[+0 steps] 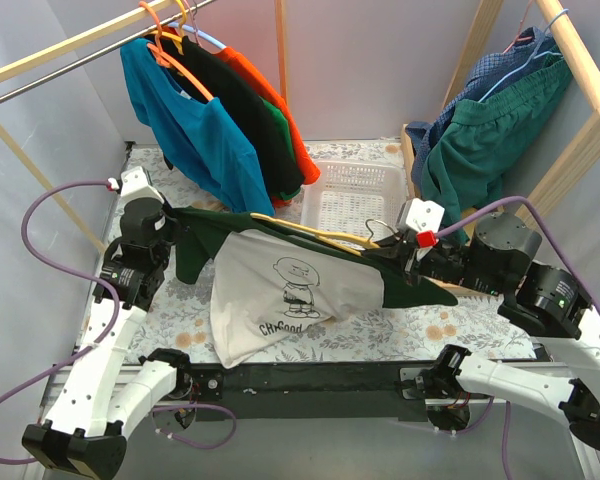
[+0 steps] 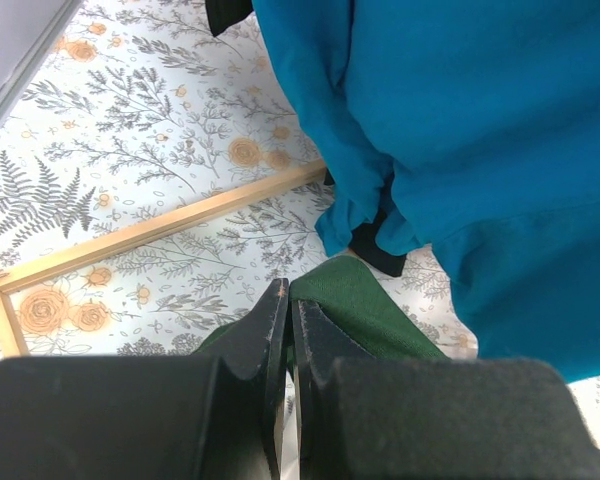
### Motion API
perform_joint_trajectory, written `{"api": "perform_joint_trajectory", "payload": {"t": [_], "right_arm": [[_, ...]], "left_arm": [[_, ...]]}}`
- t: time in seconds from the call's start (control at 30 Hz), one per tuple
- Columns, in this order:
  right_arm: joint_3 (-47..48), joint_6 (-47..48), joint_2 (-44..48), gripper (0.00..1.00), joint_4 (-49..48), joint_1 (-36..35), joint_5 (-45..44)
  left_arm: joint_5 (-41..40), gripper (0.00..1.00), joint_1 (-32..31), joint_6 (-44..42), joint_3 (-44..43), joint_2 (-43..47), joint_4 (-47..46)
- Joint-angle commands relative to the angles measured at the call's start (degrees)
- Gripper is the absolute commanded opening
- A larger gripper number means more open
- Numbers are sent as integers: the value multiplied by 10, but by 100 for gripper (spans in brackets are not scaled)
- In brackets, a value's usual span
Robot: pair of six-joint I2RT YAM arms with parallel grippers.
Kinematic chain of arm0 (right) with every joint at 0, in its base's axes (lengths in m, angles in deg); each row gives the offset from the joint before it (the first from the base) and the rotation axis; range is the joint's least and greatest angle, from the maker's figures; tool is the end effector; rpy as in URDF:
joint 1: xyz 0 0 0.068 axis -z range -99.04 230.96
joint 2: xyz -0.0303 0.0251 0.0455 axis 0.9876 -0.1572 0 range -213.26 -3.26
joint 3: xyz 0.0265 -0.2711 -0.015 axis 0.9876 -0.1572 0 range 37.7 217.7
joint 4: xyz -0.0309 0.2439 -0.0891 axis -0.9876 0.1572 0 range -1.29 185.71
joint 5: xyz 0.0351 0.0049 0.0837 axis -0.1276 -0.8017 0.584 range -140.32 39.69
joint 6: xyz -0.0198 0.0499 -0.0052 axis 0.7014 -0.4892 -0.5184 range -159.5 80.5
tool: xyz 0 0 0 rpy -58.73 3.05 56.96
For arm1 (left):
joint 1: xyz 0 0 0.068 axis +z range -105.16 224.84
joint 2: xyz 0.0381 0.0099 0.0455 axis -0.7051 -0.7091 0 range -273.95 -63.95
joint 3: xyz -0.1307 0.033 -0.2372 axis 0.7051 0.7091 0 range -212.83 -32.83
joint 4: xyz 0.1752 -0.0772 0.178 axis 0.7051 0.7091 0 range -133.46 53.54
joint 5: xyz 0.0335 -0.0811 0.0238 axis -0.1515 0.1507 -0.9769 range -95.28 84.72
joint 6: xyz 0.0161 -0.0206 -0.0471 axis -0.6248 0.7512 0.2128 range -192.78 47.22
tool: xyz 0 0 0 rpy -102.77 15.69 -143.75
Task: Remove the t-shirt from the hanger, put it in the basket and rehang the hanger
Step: Remove the T-shirt at the center of the board.
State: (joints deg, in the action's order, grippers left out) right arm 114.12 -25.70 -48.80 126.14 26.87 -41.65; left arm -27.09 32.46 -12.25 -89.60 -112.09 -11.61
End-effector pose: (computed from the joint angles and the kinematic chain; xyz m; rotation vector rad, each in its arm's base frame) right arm 0.0678 0.1029 0.4667 -1.0585 1.3641 0.6516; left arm 0.1741 -0.0246 0.3641 -1.0260 1.6866 -0.4635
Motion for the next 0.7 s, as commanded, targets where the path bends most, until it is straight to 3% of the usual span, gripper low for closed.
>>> {"api": "perform_joint_trajectory", "payload": {"t": [0.0,0.4,0.67], "right_arm": [[48,18,43,1,63,2,-44],[63,27,84,1,12,3,-51],[44,24,61,1,-19,2,-38]], "left_arm": [[-154,0,25,-9,3,1,18],[-98,0,26,30,31,-14,39],[-41,0,25,58,70,-6,37]]}}
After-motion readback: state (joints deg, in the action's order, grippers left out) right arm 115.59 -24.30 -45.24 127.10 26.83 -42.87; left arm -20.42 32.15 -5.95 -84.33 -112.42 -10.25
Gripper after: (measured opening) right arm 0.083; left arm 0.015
